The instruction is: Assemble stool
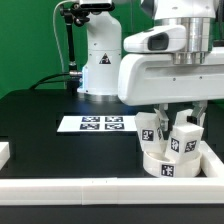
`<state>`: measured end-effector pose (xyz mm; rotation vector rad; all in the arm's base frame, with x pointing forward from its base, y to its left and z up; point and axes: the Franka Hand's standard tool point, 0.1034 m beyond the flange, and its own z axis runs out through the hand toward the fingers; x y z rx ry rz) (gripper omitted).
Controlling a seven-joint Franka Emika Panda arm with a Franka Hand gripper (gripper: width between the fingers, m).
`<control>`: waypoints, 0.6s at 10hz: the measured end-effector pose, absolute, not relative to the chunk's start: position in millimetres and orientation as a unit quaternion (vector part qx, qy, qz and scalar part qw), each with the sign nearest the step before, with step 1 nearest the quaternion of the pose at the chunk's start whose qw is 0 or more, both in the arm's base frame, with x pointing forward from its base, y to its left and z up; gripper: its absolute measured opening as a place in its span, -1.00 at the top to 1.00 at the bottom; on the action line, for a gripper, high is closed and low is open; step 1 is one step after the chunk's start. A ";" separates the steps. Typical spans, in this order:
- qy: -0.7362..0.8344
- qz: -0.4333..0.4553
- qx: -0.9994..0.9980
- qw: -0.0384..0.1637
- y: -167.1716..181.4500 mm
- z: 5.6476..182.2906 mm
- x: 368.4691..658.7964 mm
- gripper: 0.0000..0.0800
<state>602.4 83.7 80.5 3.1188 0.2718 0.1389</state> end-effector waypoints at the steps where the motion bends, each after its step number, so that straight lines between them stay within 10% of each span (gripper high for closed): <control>1: 0.050 0.045 0.998 0.002 81.2 80.7 602.9 0.15; 6: -0.164 0.084 0.983 -0.010 82.6 79.7 606.6 0.15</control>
Offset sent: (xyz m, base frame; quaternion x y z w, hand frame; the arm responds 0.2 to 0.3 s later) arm -0.0067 0.0047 -0.0061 0.0061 0.0389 0.2397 0.9700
